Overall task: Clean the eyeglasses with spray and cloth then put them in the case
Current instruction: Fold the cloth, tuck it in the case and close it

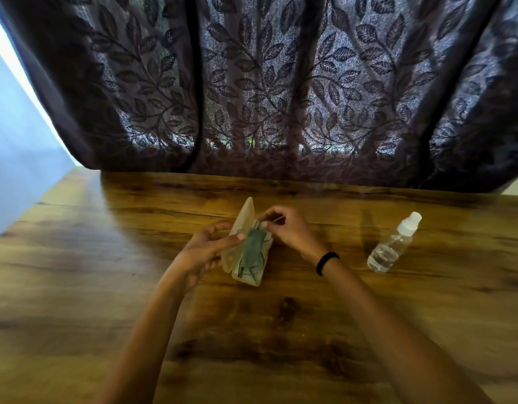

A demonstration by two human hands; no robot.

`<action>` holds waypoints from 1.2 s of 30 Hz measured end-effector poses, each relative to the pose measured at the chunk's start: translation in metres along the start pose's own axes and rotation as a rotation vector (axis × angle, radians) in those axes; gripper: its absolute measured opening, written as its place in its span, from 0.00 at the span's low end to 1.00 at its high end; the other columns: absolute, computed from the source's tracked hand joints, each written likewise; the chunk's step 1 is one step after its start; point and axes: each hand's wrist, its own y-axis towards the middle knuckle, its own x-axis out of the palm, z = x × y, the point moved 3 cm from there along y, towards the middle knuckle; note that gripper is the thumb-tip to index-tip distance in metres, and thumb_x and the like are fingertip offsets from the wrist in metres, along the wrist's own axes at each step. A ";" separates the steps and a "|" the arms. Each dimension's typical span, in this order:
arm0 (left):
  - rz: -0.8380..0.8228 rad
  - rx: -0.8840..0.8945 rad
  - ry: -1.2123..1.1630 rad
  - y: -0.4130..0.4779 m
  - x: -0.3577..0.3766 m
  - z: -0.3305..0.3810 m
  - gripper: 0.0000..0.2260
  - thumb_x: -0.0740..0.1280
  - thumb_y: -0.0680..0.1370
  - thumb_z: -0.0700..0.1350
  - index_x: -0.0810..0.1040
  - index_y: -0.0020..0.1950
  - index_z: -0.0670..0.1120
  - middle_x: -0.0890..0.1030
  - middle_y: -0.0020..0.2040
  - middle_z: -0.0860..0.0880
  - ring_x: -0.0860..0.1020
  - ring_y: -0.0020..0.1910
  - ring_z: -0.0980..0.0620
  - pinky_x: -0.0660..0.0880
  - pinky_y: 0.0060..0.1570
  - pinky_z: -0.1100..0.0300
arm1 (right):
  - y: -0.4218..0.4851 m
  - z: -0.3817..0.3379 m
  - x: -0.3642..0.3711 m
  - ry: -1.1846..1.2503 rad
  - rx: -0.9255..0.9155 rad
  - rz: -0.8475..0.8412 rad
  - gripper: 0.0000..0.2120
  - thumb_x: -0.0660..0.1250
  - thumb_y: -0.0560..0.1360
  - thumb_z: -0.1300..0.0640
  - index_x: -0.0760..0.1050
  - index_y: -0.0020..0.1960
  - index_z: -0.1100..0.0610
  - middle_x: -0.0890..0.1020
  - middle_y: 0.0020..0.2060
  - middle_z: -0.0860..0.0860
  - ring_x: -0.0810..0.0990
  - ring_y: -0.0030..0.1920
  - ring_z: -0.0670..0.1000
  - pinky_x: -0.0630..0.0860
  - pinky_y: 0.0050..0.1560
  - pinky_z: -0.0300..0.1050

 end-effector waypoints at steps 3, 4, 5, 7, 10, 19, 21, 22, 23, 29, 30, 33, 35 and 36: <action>0.023 -0.008 0.022 0.000 0.003 0.002 0.36 0.76 0.58 0.51 0.69 0.64 0.47 0.79 0.56 0.45 0.80 0.53 0.47 0.79 0.51 0.50 | -0.009 0.016 -0.006 0.106 0.077 0.096 0.06 0.64 0.75 0.63 0.75 0.51 0.57 0.76 0.45 0.48 0.77 0.49 0.47 0.77 0.48 0.42; 0.023 -0.003 0.035 -0.001 0.005 0.003 0.35 0.76 0.59 0.50 0.69 0.64 0.47 0.80 0.54 0.46 0.81 0.51 0.49 0.80 0.48 0.52 | -0.014 0.021 -0.005 0.147 0.120 0.092 0.07 0.64 0.75 0.63 0.74 0.53 0.58 0.77 0.47 0.49 0.77 0.51 0.50 0.78 0.49 0.44; 0.021 0.004 0.063 -0.001 0.008 0.005 0.34 0.75 0.61 0.50 0.69 0.64 0.48 0.80 0.52 0.48 0.81 0.49 0.50 0.80 0.45 0.55 | -0.018 0.025 -0.003 0.183 0.153 0.079 0.08 0.63 0.76 0.63 0.74 0.54 0.59 0.77 0.49 0.52 0.78 0.52 0.51 0.78 0.48 0.42; 0.023 0.004 0.140 -0.002 0.013 0.007 0.32 0.74 0.62 0.51 0.68 0.64 0.50 0.79 0.52 0.48 0.80 0.49 0.50 0.80 0.46 0.54 | -0.025 0.032 0.001 0.224 0.175 0.060 0.10 0.62 0.76 0.64 0.74 0.57 0.61 0.78 0.54 0.55 0.77 0.51 0.49 0.78 0.46 0.39; 0.045 0.017 0.251 -0.002 0.020 0.010 0.32 0.74 0.65 0.51 0.67 0.66 0.50 0.77 0.56 0.46 0.78 0.51 0.49 0.79 0.48 0.53 | -0.032 0.036 0.005 0.281 0.175 0.071 0.13 0.62 0.76 0.65 0.74 0.60 0.60 0.77 0.59 0.55 0.77 0.53 0.48 0.78 0.49 0.40; 0.325 0.170 0.995 0.003 0.046 0.001 0.33 0.72 0.67 0.58 0.63 0.67 0.52 0.74 0.63 0.43 0.72 0.61 0.43 0.70 0.57 0.51 | -0.037 0.038 0.007 0.358 0.178 0.042 0.15 0.61 0.76 0.66 0.73 0.62 0.58 0.75 0.62 0.54 0.76 0.58 0.49 0.77 0.53 0.41; 0.360 0.219 1.038 0.002 0.050 -0.002 0.34 0.73 0.66 0.58 0.63 0.67 0.51 0.74 0.62 0.43 0.72 0.62 0.43 0.68 0.60 0.49 | -0.037 0.039 0.007 0.359 0.184 0.042 0.15 0.61 0.76 0.66 0.73 0.62 0.58 0.75 0.63 0.54 0.75 0.59 0.49 0.77 0.54 0.41; 0.372 0.240 1.059 0.001 0.051 -0.003 0.34 0.73 0.66 0.58 0.63 0.67 0.51 0.74 0.62 0.43 0.71 0.62 0.43 0.67 0.61 0.49 | -0.038 0.040 0.007 0.360 0.185 0.044 0.15 0.61 0.76 0.65 0.73 0.62 0.58 0.75 0.63 0.54 0.75 0.59 0.49 0.77 0.54 0.41; 0.381 0.252 1.078 0.001 0.053 -0.004 0.34 0.73 0.66 0.58 0.63 0.67 0.51 0.73 0.62 0.43 0.71 0.62 0.43 0.66 0.61 0.50 | -0.038 0.040 0.007 0.364 0.184 0.047 0.15 0.61 0.76 0.64 0.73 0.62 0.57 0.75 0.62 0.53 0.75 0.59 0.49 0.77 0.53 0.40; 0.428 0.256 1.183 -0.004 0.063 -0.006 0.36 0.74 0.66 0.56 0.61 0.68 0.50 0.70 0.64 0.42 0.67 0.63 0.40 0.72 0.56 0.49 | -0.039 0.041 0.008 0.397 0.191 0.085 0.13 0.64 0.76 0.59 0.75 0.60 0.58 0.77 0.59 0.53 0.77 0.55 0.47 0.77 0.52 0.41; 0.438 0.259 1.192 -0.006 0.064 -0.006 0.36 0.74 0.66 0.55 0.61 0.68 0.50 0.69 0.64 0.42 0.67 0.63 0.40 0.73 0.55 0.49 | -0.040 0.041 0.008 0.399 0.191 0.092 0.14 0.65 0.75 0.59 0.75 0.60 0.58 0.78 0.59 0.53 0.77 0.54 0.47 0.78 0.52 0.41; 0.459 0.292 1.228 -0.008 0.067 -0.006 0.35 0.74 0.67 0.55 0.61 0.67 0.50 0.70 0.63 0.42 0.67 0.62 0.41 0.74 0.53 0.50 | -0.041 0.040 0.009 0.390 0.180 0.116 0.17 0.69 0.72 0.56 0.75 0.59 0.58 0.79 0.54 0.50 0.78 0.50 0.43 0.78 0.46 0.35; 0.472 0.323 1.250 -0.010 0.068 -0.008 0.34 0.74 0.67 0.55 0.60 0.67 0.50 0.70 0.62 0.42 0.68 0.62 0.42 0.74 0.53 0.51 | -0.040 0.037 0.011 0.356 0.177 0.135 0.18 0.71 0.70 0.56 0.75 0.59 0.58 0.79 0.48 0.47 0.77 0.46 0.39 0.77 0.40 0.31; 0.477 0.337 1.255 -0.010 0.069 -0.008 0.34 0.73 0.67 0.55 0.60 0.67 0.50 0.70 0.62 0.42 0.68 0.62 0.42 0.74 0.53 0.51 | -0.040 0.036 0.011 0.342 0.180 0.144 0.18 0.72 0.69 0.56 0.75 0.58 0.57 0.79 0.47 0.46 0.77 0.45 0.39 0.76 0.40 0.31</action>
